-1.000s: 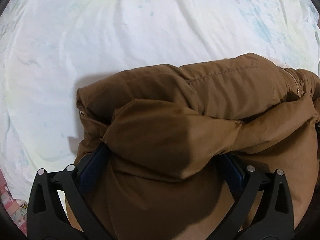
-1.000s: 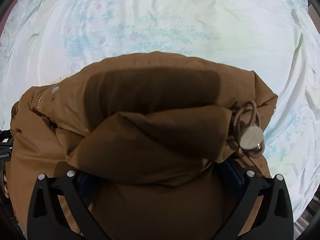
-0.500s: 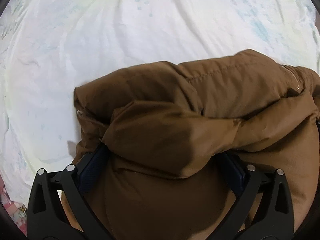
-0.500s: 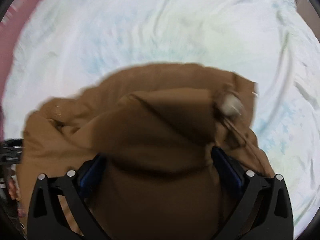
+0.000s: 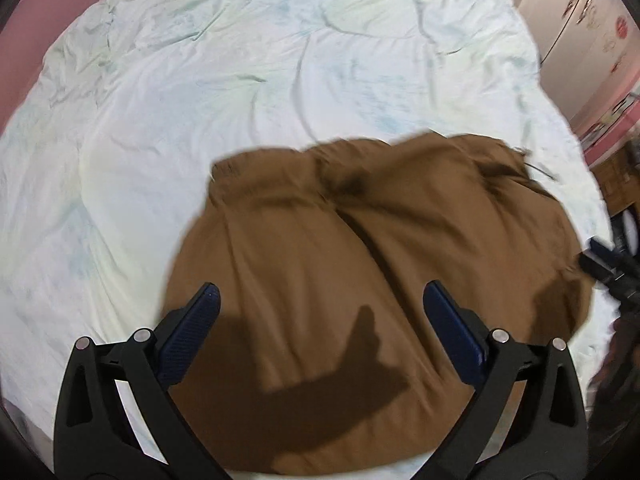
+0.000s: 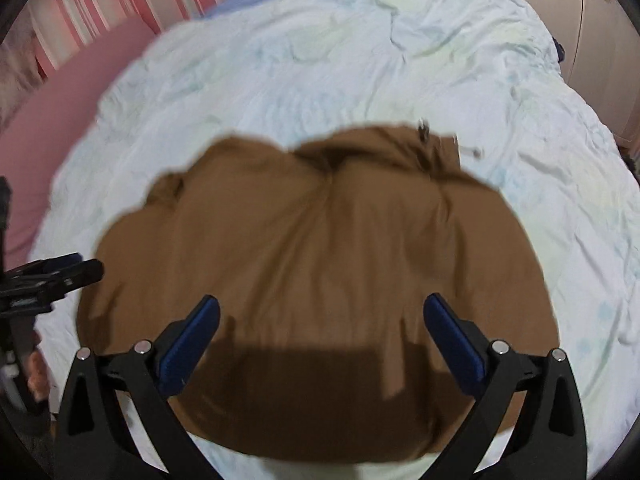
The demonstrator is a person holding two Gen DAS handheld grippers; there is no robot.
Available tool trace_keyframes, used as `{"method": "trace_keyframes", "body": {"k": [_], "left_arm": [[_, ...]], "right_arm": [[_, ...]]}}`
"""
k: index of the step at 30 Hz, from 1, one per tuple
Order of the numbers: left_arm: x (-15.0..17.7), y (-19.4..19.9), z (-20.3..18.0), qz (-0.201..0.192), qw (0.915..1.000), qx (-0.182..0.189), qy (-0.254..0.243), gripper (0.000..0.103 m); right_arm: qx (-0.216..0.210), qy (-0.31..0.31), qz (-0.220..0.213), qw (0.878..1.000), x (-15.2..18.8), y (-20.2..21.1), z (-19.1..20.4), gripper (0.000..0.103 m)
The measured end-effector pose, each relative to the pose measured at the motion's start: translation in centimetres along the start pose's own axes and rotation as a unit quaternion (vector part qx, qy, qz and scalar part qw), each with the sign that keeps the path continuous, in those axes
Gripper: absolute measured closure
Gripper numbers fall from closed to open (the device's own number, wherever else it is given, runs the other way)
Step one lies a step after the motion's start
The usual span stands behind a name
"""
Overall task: Fold large clothes
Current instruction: 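Lay the folded jacket down and open both tools, then grasp the folded brown jacket edge with the left tool while the right tool grasps beside it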
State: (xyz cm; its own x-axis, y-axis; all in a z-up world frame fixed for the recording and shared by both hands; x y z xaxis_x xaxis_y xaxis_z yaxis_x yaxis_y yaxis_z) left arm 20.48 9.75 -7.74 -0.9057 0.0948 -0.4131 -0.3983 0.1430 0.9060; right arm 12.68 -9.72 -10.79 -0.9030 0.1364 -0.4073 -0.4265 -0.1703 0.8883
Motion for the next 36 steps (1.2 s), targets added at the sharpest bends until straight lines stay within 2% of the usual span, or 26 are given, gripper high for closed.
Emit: {"method": "trace_keyframes", "body": {"k": [2,4,7,10,15,19,22,29,36], "left_arm": [[4.7,-0.1,1.4,0.001,0.9997,0.018,0.018,0.003],[6.5,-2.0,-0.1,0.006,0.9993,0.026,0.025,0.003],[8.7,-5.4,-0.3,0.034,0.9993,0.012,0.010,0.003],[9.4,-6.7,-0.1,0.042,0.9990,0.012,0.011,0.003],[9.5,-6.5,0.9,0.043,0.9989,0.015,0.013,0.003],[9.4,-8.3,-0.3,0.036,0.9991,0.013,0.019,0.003],[9.6,-9.6,-1.4,0.039,0.9992,0.007,0.006,0.003],[8.5,-12.9,-3.2,0.074,0.9973,0.006,-0.004,0.003],[8.0,-14.9,-3.0,0.104,0.9944,0.001,-0.018,0.003]], "right_arm": [[0.021,-0.004,0.017,1.000,1.1,-1.4,-0.9,0.002],[0.028,0.000,0.056,0.998,2.1,-3.6,-1.4,0.002],[0.032,0.026,0.052,0.998,3.1,-4.4,-1.2,0.001],[0.037,0.028,0.049,0.998,3.3,-4.6,-1.2,0.001],[0.047,0.017,0.063,0.997,3.2,-5.5,-1.7,0.001],[0.059,0.020,0.079,0.995,3.2,-6.2,-1.9,0.001],[0.067,0.023,0.090,0.993,3.1,-6.6,-2.0,0.001],[0.066,0.026,0.111,0.991,2.4,-7.8,-2.4,0.001],[0.062,0.026,0.123,0.990,1.3,-9.0,-2.9,0.001]]}}
Point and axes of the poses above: each gripper's, at about its wrist camera, not at the fingertips, and y roughly against the way its jaws point, z to its left, x to its underside, the point moved 6 cm from there along -y, roughly the way its jaws point, and after that the axes turned 6 degrees about -y, right-handed, at the moved point
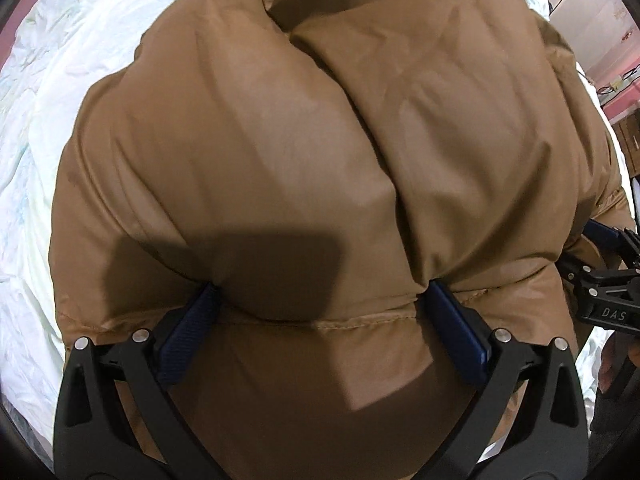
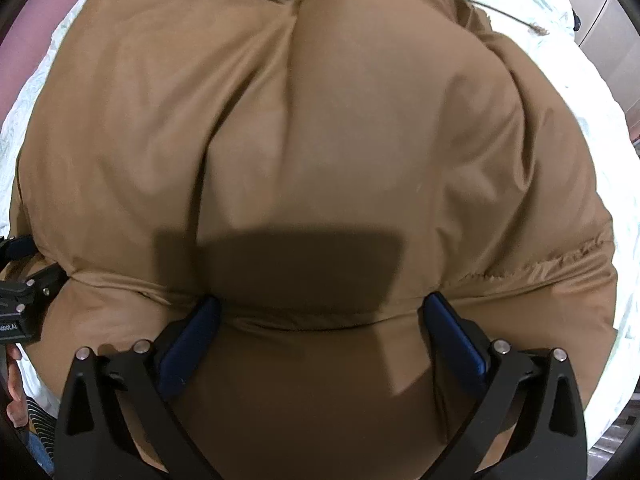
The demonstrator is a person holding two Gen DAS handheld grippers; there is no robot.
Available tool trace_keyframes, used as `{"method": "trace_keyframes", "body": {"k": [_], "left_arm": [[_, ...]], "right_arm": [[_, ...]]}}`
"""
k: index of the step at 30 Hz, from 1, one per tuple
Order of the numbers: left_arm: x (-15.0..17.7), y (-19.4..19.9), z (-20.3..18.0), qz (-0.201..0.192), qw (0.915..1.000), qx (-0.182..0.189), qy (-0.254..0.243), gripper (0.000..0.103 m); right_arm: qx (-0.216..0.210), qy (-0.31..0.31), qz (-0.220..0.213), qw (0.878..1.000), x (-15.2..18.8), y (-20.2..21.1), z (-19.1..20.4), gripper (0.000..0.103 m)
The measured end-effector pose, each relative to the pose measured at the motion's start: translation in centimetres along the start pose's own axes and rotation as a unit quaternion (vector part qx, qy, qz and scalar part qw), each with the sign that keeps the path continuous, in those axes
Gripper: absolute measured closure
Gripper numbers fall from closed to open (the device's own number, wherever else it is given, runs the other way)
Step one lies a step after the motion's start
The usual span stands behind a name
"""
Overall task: Fold large clothes
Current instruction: 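Grasp the folded brown jacket edge with the left tool while the right tool grasps beside it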
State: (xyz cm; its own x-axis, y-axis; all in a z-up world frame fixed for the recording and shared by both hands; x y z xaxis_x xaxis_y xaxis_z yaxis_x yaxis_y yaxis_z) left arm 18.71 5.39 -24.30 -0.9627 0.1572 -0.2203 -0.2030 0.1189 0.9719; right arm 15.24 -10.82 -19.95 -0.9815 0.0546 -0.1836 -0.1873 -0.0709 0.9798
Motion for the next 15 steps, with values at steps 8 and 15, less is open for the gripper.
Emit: {"method": "trace_keyframes", "body": {"k": [8,15], "left_arm": [[0.1,-0.8,0.7,0.007,0.9999,-0.013,-0.006,0.003],[-0.7,-1.6,0.7,0.015,0.9997,-0.014,-0.011,0.003]], "right_arm": [[0.002,0.000,0.003,1.000,-0.5,-0.1,-0.1,0.001],[0.005,-0.001,0.005,1.000,-0.3,-0.4,0.3,0.001]]}}
Point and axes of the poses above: each gripper's, at about its wrist camera, not at the fingertips, and y roughly against the way its jaws point, z to its left, x to its underside, the point moved 6 cm from there along -y, roughly the way its jaws point, and after that the axes turned 6 degrees about -y, right-handed, at the moved point
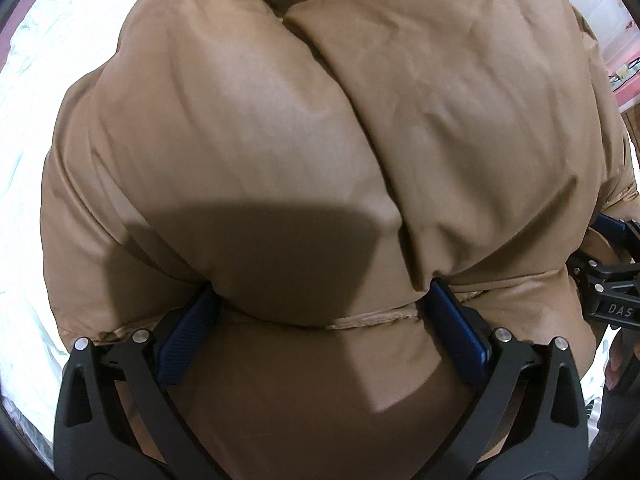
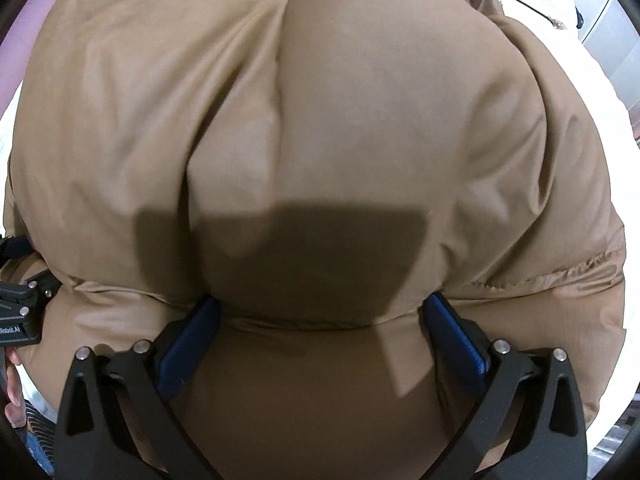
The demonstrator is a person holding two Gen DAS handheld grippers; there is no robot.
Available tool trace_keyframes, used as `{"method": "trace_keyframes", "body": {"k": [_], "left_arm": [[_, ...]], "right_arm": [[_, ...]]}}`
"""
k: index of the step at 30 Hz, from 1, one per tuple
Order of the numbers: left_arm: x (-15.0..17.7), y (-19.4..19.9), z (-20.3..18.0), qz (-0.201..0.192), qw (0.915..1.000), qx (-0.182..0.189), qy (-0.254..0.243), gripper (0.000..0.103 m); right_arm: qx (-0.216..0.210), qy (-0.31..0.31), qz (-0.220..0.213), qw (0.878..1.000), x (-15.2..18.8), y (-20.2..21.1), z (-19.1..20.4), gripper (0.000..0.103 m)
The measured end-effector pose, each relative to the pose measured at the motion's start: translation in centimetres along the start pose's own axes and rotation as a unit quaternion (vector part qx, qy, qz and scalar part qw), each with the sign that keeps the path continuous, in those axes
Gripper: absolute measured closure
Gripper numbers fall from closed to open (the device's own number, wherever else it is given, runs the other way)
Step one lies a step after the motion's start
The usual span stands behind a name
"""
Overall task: Fold large clothes
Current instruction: 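Grasp the folded brown jacket edge with the left tool while the right tool grasps beside it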
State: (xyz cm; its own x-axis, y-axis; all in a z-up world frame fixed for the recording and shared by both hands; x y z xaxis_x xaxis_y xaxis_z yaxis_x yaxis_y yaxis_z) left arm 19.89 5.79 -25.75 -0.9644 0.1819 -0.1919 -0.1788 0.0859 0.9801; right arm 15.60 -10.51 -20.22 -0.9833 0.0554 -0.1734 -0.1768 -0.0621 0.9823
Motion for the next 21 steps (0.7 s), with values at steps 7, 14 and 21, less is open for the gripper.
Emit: {"method": "trace_keyframes", "body": {"k": [7,14,21], "left_arm": [[-0.9,-0.5,0.1,0.010,0.9999,-0.003,-0.002,0.003],[-2.4,-1.1,-0.3,0.016,0.9999,-0.005,-0.002,0.003],[-4.3,-1.7,-0.9,0.016,0.9998,-0.009,-0.001,0.003]], "right_arm": [[0.004,-0.001,0.004,1.000,-0.4,-0.1,0.8,0.001],[0.007,-0.002,0.007,1.000,-1.5,-0.6,1.6,0.001],[0.008,-0.002,0.006,1.000,-1.0,-0.7,1.2,0.001]]}}
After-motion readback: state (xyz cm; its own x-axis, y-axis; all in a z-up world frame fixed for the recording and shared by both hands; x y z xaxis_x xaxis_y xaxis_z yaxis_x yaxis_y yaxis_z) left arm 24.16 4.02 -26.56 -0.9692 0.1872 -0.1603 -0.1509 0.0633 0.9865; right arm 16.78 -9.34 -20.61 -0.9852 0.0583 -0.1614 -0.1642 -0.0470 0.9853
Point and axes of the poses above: each gripper's, at about its wrist camera, not at the fingertips, and y roughly against the way its jaws point, z to its left, x to its underside, the point moved 6 cm from there along -y, roughly the way its jaws point, and after that the axes turned 6 degrees about -y, right-handed, at the moved point
